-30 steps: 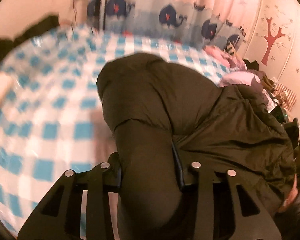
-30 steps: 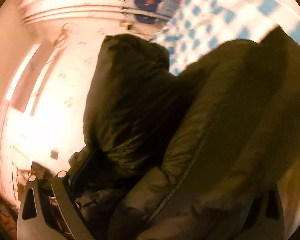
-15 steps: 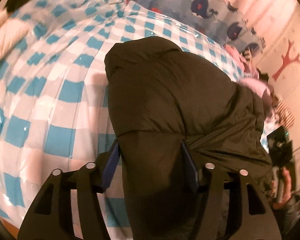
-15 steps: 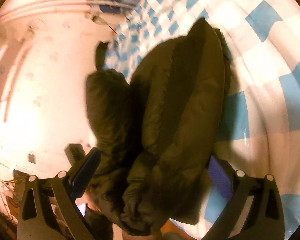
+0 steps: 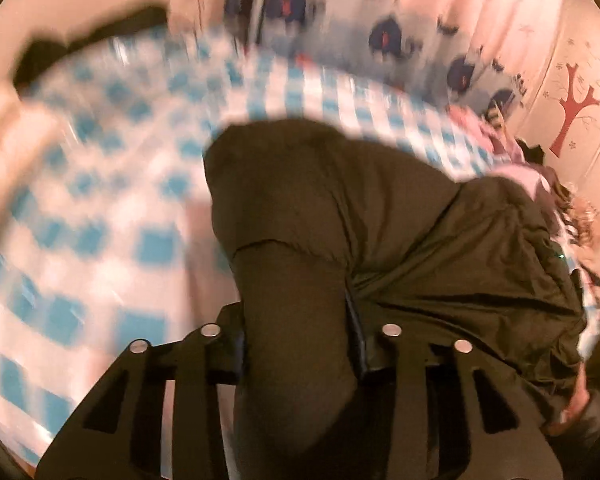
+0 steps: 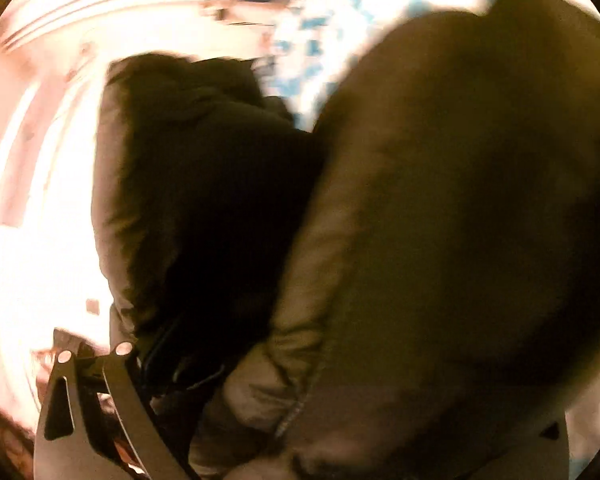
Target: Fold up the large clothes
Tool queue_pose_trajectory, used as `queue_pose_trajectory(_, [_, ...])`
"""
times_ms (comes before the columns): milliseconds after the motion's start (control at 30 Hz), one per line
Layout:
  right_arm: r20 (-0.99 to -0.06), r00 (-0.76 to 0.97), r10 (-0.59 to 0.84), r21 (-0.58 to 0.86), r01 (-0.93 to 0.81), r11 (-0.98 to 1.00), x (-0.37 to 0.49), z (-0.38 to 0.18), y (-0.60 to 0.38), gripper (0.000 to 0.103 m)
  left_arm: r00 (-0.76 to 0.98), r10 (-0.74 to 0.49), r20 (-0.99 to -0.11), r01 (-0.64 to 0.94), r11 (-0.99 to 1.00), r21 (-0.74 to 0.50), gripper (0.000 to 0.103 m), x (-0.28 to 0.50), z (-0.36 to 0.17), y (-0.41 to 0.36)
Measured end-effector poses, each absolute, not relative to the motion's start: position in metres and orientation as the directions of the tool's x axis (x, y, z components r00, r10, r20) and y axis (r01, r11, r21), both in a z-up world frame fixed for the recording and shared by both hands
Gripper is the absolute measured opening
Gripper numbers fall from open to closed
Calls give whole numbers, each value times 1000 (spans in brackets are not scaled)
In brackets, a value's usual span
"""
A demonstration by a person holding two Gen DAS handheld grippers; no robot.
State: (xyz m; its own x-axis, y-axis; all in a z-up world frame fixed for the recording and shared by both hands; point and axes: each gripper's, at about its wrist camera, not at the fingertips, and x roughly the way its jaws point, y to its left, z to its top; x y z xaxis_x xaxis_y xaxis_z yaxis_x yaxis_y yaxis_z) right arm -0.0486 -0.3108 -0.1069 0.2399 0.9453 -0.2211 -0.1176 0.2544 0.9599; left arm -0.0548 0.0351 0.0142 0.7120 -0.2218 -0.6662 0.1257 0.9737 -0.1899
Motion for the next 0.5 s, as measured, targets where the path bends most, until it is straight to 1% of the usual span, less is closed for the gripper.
queue_pose_trajectory(67, [-166,234,958,954,-207,215,-36,-85,-287,97,781,-156,-605,100,987,-126,35,-61,42,43])
queue_pose_trajectory(133, [-141,211,967,949,-251,193,-21,-74,-261,97,806,-110,-581,74,994,-85,35,-62,55,54])
queue_pose_trajectory(167, [-154,194,969,949,-246,200,-13,-77,-249,97,806,-83,-586,57,996,-62,35,-58,55,61])
queue_pose_trajectory(200, [-186,176,967,948,-228,224,-5,-83,-241,97,789,-64,-611,45,998,-47,35,-53,49,69])
queue_pose_trajectory(233, [-256,151,955,939,-195,283,4,-96,-235,97,754,-45,-655,36,999,-27,39,-46,39,73])
queue_pose_trajectory(267, [-321,133,938,926,-162,340,6,-108,-237,97,686,-25,-727,27,1000,-10,43,-32,18,81])
queue_pose_trajectory(300, [-411,112,905,900,-108,422,8,-127,-234,97,631,-27,-775,13,1000,-25,45,-23,0,90])
queue_pose_trajectory(333, [-465,97,880,880,-58,471,7,-142,-235,97,580,-58,-813,-19,996,-85,48,-18,-20,107])
queue_pose_trajectory(367, [-453,113,884,888,-36,459,1,-151,-244,96,567,-103,-817,-43,987,-154,48,-20,-27,123])
queue_pose_trajectory(400, [-428,145,892,898,-45,438,-6,-149,-254,96,574,-126,-809,-56,980,-192,48,-24,-27,135])
queue_pose_trajectory(467, [-443,229,867,883,-53,466,-19,-134,-278,96,638,-147,-756,-95,959,-267,49,-39,-12,161])
queue_pose_trajectory(500, [-447,308,840,865,-91,494,-27,-119,-292,96,665,-140,-734,-100,957,-273,49,-44,-4,166])
